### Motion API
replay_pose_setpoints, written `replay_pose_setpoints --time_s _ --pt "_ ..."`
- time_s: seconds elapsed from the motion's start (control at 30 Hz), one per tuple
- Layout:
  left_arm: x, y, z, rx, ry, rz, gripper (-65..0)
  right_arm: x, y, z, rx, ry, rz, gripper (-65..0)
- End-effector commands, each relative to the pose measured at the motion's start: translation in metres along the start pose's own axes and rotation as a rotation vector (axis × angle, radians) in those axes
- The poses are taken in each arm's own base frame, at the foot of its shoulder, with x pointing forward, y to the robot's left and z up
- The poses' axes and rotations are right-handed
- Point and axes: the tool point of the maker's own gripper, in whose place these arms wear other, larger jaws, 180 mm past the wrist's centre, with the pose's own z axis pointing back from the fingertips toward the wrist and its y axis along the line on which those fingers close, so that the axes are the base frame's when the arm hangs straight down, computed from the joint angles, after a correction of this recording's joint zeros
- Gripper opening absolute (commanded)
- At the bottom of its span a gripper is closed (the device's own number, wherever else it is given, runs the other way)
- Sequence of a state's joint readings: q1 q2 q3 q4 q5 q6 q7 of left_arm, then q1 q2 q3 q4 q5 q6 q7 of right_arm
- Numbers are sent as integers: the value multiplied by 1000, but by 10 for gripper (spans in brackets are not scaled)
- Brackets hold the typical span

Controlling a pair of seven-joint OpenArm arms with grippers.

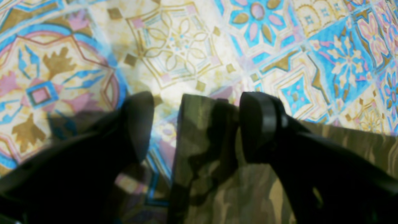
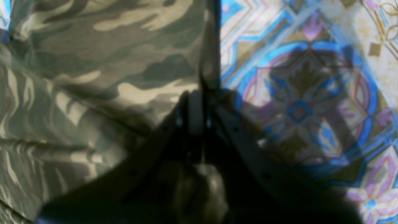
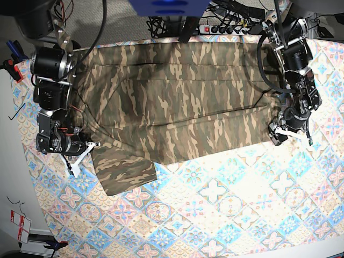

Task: Fold the T-shirt properly
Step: 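Fold the side edges inward with both grippers toward the shirt's middle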

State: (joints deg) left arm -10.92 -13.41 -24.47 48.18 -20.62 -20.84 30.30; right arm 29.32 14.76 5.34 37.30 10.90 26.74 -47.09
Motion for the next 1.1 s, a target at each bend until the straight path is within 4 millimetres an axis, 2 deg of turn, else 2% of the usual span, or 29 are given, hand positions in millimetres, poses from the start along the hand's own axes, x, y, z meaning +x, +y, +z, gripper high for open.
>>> replay_pose_setpoints --time_s 0.0,0.17,0.37,0.43,0.53,0.63,0.67,0.73,1.0,1.07 --pt "-28 -15 -4 -37 115 -26 -244 28 -3 10 -5 -68 11 -648" --pt "-37 -30 -8 -66 133 -48 -244 28 -3 10 -5 -68 11 -648" --pt "-38 -33 -9 -72 133 -45 -255 28 -3 10 -5 -68 11 -648" --pt "-38 -33 -9 -70 133 -45 -314 28 -3 10 -5 -68 11 -648" --pt "-34 -31 -9 -65 125 -45 -452 28 -3 10 -5 -68 11 -648" --pt "-21 -31 -11 -59 74 -43 -625 28 -3 10 -5 -66 14 -648" --pt "-20 -29 -11 -45 68 -37 -650 28 -3 10 -5 -66 14 -648" --pt "-19 -26 -12 -26 67 -31 -650 29 -3 10 -5 -73 12 -648" --pt "14 -42 -18 -52 15 -45 -650 45 -2 12 -5 -153 19 -648" --pt "21 -46 -19 -58 6 -48 -650 55 -1 16 -6 -172 27 -648"
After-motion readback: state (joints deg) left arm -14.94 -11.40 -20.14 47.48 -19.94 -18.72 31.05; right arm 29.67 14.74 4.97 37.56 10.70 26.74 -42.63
